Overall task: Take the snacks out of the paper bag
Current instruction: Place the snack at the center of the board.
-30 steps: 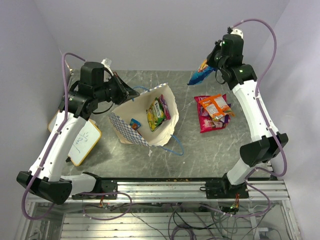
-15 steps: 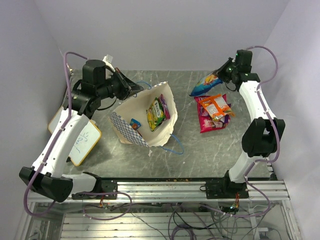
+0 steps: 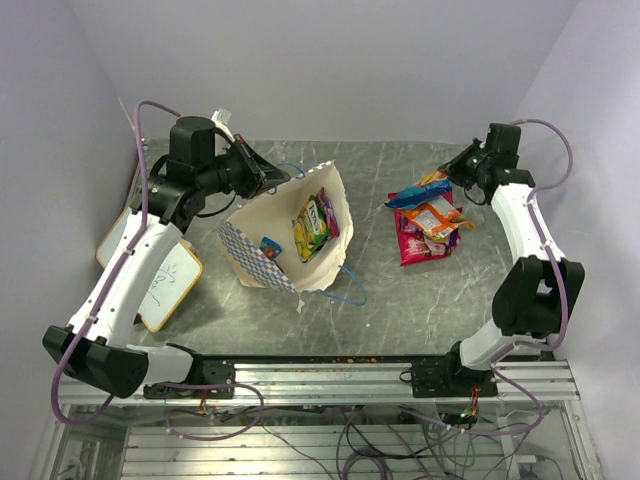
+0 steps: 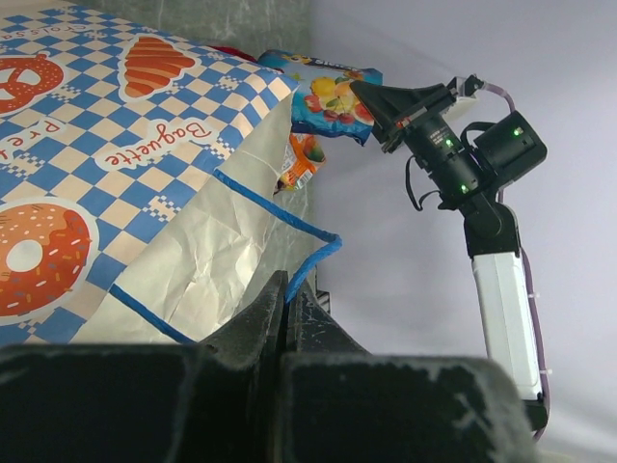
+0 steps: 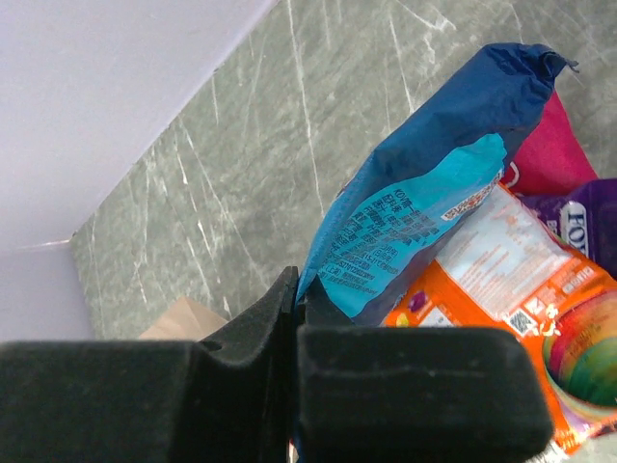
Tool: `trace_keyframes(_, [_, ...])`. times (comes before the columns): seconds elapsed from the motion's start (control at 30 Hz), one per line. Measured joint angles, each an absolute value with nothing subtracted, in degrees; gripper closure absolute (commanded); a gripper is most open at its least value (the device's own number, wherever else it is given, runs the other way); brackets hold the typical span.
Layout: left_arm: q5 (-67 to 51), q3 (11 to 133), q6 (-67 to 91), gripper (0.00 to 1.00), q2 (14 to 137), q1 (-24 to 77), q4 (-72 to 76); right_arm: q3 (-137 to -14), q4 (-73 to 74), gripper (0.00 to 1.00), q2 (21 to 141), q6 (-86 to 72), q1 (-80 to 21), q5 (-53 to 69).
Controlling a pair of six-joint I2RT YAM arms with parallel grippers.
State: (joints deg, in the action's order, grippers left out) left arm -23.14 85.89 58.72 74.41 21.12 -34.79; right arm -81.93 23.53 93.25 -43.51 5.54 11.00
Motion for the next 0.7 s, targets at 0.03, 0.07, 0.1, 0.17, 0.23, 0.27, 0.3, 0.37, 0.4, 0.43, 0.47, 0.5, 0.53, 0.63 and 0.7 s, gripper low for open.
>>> trace_keyframes(0.03, [-23.4, 85.9, 58.7, 0.93, 74.4, 21.1, -34.8, -81.5, 23.9, 1.0, 92.4, -43.5, 5.6, 10.9])
trace_keyframes(0.07, [-23.6, 85.9, 58.7, 0.93, 74.4, 21.1, -34.7, -81.0, 24.3, 1.0, 91.4, -43.4, 5.7, 10.8])
trace_keyframes(0.1, [-23.9, 85.9, 58.7, 0.93, 74.5, 21.1, -34.7, -80.5, 24.7, 1.0, 90.2, -43.2, 5.8, 10.5])
trace_keyframes(0.17, [-24.4, 85.9, 58.7, 0.93, 74.8, 21.1, -34.4, -78.7, 24.8, 1.0, 87.8, -43.2, 6.1, 9.9])
trace_keyframes(0.23, [-25.3, 85.9, 58.7, 0.93, 75.5, 21.1, -34.1, -75.7, 24.6, 1.0, 84.8, -43.2, 6.5, 9.4])
trace_keyframes(0.27, [-25.7, 86.0, 58.7, 0.93, 76.0, 21.1, -34.0, -74.3, 24.5, 1.0, 83.5, -43.2, 6.6, 9.2])
trace_keyframes(0.3, [-26.3, 86.0, 58.7, 0.93, 76.6, 21.1, -34.0, -72.2, 24.4, 1.0, 81.8, -43.1, 6.8, 8.7])
trace_keyframes(0.37, [-27.1, 86.0, 58.7, 0.93, 77.3, 21.1, -34.0, -69.8, 24.3, 1.0, 80.0, -42.8, 6.9, 7.8])
trace_keyframes(0.4, [-27.4, 86.0, 58.7, 0.93, 77.6, 21.1, -34.0, -68.8, 24.3, 1.0, 79.3, -42.6, 6.9, 7.4])
trace_keyframes(0.43, [-27.8, 86.0, 58.5, 0.93, 77.7, 21.1, -34.0, -67.7, 24.3, 1.0, 78.6, -42.3, 6.9, 6.9])
trace_keyframes(0.47, [-28.1, 86.1, 58.5, 0.93, 77.7, 21.1, -34.1, -66.9, 24.4, 1.0, 78.1, -41.8, 7.0, 6.5])
trace_keyframes(0.5, [-28.5, 86.1, 58.4, 0.93, 77.7, 21.1, -34.1, -66.3, 24.5, 1.0, 77.8, -41.3, 7.1, 6.2])
trace_keyframes(0.53, [-28.8, 86.3, 58.3, 0.93, 77.7, 21.1, -34.1, -65.7, 24.5, 1.0, 77.7, -40.8, 7.1, 5.8])
trace_keyframes(0.63, [-29.5, 87.1, 57.9, 0.93, 77.7, 21.1, -34.2, -63.4, 24.4, 1.0, 77.6, -39.1, 7.1, 4.4])
trace_keyframes(0.7, [-29.8, 87.9, 57.6, 0.93, 77.7, 21.1, -34.5, -61.1, 24.5, 1.0, 77.6, -38.1, 7.1, 3.6])
